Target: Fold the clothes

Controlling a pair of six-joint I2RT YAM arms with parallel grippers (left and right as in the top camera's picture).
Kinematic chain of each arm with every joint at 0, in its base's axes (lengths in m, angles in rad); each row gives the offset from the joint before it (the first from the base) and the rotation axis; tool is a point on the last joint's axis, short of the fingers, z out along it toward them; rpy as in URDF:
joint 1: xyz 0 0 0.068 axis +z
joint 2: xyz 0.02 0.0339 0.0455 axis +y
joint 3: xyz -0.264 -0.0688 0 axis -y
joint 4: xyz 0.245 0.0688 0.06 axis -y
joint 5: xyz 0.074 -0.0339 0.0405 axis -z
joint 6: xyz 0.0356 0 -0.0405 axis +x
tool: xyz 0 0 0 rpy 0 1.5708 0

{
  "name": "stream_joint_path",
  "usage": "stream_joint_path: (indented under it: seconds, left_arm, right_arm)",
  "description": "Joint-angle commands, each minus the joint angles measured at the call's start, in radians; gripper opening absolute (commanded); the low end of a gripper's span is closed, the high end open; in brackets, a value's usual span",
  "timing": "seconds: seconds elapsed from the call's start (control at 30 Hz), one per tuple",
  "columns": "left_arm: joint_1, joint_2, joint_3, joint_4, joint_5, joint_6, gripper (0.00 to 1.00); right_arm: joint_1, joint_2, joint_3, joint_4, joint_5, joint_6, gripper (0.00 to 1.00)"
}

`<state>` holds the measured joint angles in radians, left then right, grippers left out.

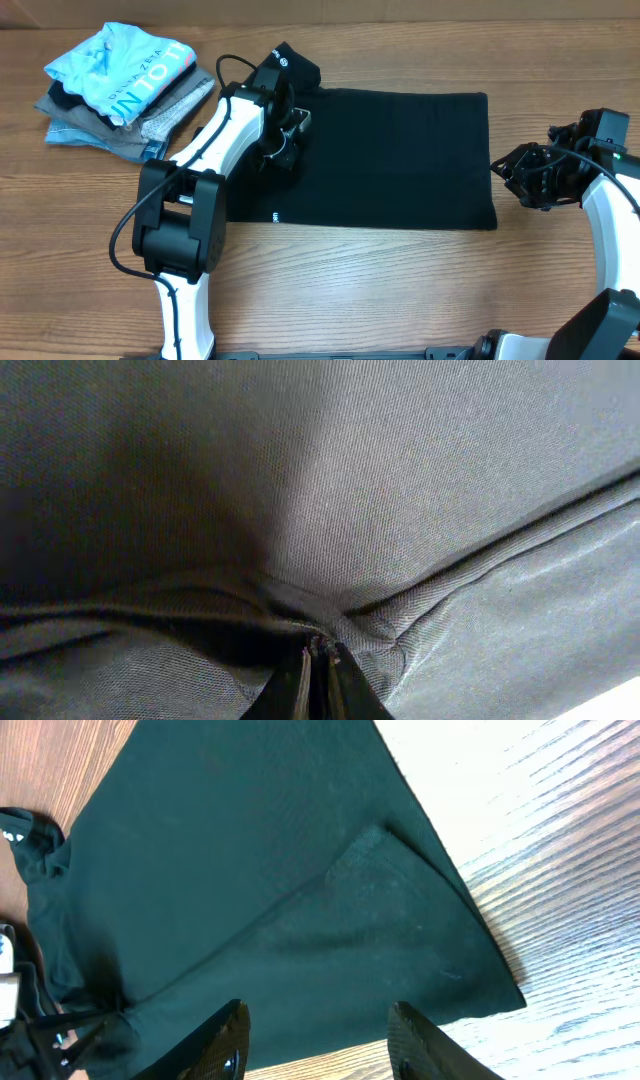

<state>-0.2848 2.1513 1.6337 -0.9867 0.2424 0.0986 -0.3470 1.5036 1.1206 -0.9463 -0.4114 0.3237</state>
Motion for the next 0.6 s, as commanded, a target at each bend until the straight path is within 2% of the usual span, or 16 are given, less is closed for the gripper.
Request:
stream_joint_path:
  seconds: [0.0,0.13,0.2,0.23,0.3,0.4,0.5,0.53,0.57]
  left_arm:
    - [-0.004,-0.007,0.070,-0.004,-0.009,-0.044,0.13]
    - [-0.004,-0.007,0.097,0.018,-0.010,-0.066,0.18]
    - [-0.004,-0.007,0.097,0.040,-0.010,-0.082,0.53]
    - [-0.004,-0.006,0.097,0.046,-0.014,-0.085,0.59]
    - [-0.004,-0.006,0.097,0.049,-0.024,-0.088,0.65]
    - [-0.003,-0.007,0.098,0.035,-0.055,-0.088,0.68]
    - [0.002,-0.007,0.133,-0.050,-0.080,-0.088,0.59]
    - [0.008,-0.009,0.169,-0.119,-0.095,-0.088,0.53]
    - [0.013,-0.011,0.198,-0.169,-0.108,-0.088,0.53]
  right_arm:
    - [0.001,-0.002,-0.002,0.001,0.010,-0.011,0.48]
    - [0.001,-0.002,-0.002,0.001,0.024,-0.010,0.49]
    - [0.001,-0.002,-0.002,0.002,0.039,-0.010,0.49]
    - [0.001,-0.002,-0.002,0.002,0.049,-0.010,0.49]
    - [0.001,-0.002,-0.002,0.001,0.078,-0.010,0.50]
    - [0.001,-0.002,-0.002,-0.013,0.116,0.006,0.50]
    - [0.000,-0.002,-0.003,-0.052,0.196,0.065,0.50]
    - [-0.001,-0.002,-0.003,-0.074,0.223,0.074,0.50]
    - [-0.001,-0.002,-0.005,-0.087,0.231,0.074,0.51]
